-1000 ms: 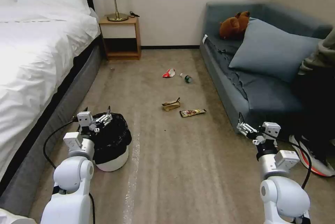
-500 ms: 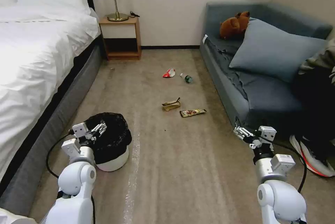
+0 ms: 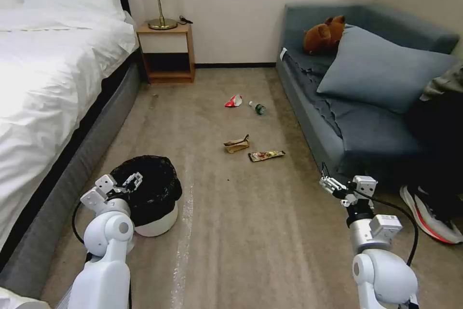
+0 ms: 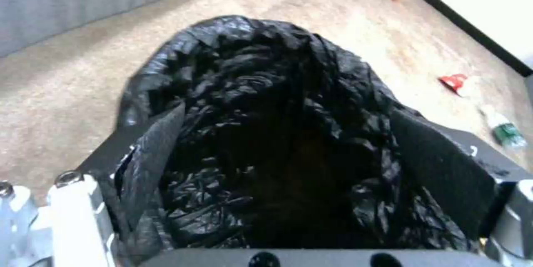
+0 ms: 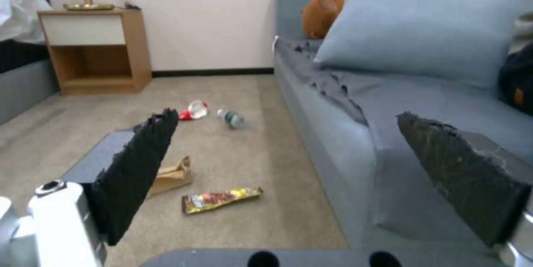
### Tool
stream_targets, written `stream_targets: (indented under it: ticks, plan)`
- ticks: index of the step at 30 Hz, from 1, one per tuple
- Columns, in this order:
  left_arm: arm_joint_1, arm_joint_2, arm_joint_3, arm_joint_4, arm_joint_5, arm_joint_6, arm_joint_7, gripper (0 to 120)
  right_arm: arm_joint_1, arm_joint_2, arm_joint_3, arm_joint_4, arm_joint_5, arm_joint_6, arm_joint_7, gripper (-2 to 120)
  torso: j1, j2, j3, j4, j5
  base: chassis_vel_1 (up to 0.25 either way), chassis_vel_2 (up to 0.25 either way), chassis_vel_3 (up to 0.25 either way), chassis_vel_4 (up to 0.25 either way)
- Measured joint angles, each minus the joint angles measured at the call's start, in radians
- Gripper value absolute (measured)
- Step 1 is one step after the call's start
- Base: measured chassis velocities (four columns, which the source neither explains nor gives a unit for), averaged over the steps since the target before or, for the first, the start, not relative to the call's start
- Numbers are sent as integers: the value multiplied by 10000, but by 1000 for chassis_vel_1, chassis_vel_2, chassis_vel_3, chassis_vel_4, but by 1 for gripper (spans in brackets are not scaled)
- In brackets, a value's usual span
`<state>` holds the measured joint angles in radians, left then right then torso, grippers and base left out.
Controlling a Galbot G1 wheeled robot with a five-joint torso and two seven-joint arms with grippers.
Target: Pick up the trash bin, then pick up the garbage on the floor and place it into the trash bin.
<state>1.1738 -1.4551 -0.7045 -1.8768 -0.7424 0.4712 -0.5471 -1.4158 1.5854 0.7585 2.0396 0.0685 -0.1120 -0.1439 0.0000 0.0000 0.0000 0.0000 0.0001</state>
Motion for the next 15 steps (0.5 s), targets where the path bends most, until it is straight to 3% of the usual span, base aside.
stream_targets:
  ticks: [9,15]
  plan:
    - [221,-38,-250,-328,468,-91,-342,100,93,11,-87,-299,-90,54,14,100,0,0,0,0,-1,0,0,0,0]
    - [440,-65,-378,-10,713,-767,-349,100,107,32,-115,-397,-184,135,2,100,0,0,0,1,1,0,0,0,0]
